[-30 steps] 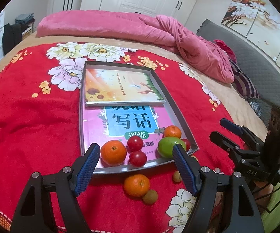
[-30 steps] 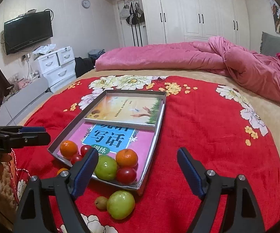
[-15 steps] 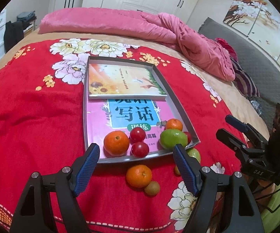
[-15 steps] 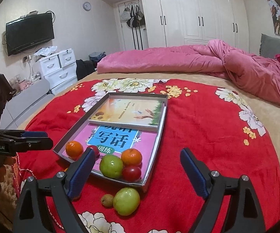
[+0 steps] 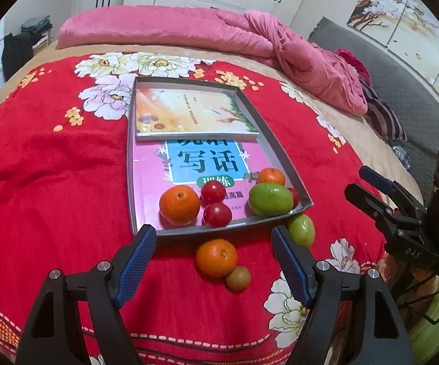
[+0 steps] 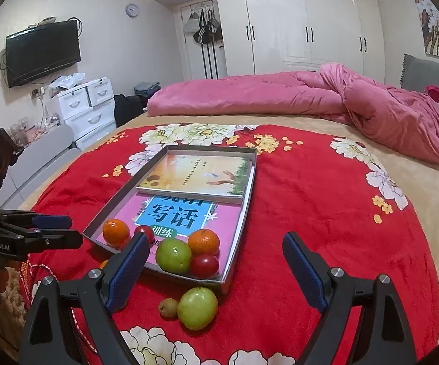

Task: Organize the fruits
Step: 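Withdraw both open tools from the tray toward the remaining fruit, then grasp a tangerine with the left tool while the right tool grasps a pale green pear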

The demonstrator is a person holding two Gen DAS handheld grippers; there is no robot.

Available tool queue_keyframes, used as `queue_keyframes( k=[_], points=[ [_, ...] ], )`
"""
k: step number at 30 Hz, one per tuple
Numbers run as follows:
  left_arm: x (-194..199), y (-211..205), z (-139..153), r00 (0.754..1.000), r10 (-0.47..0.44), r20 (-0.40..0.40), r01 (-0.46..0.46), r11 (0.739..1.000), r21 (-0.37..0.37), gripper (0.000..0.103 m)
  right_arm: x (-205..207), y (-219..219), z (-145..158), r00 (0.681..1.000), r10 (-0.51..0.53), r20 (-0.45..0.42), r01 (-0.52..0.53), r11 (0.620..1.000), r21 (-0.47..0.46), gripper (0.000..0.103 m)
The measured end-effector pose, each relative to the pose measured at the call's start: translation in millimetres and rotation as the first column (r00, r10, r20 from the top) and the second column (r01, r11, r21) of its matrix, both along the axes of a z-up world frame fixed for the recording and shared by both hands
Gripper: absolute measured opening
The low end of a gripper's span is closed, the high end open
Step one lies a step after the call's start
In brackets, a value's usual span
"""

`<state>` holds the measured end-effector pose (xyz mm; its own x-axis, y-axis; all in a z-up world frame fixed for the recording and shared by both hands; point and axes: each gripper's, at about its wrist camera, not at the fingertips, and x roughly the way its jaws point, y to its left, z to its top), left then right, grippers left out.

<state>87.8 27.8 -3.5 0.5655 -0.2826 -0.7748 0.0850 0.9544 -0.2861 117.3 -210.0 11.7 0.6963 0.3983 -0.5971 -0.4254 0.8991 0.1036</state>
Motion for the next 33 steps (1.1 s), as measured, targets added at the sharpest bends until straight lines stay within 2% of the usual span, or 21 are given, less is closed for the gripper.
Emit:
queue_keyframes(
  k=[21,33],
  points=[
    [-4.8,-7.7,-17.5,0.998,-0.025,-0.064,0.026,1.000,0.013,0.079,-8.1,3.1,-20.9,0.991,-0.032,-0.129,0.025,0.998,-0.055,0.089],
    [-4.1,-13.2,-30.7,0.995,-0.033,-0.095,0.036,0.999,0.029,0.079,-3.3,2.5,-42.9,0.966,-0.046,-0.254,0.034,0.998,-0.053,0.089]
  ],
)
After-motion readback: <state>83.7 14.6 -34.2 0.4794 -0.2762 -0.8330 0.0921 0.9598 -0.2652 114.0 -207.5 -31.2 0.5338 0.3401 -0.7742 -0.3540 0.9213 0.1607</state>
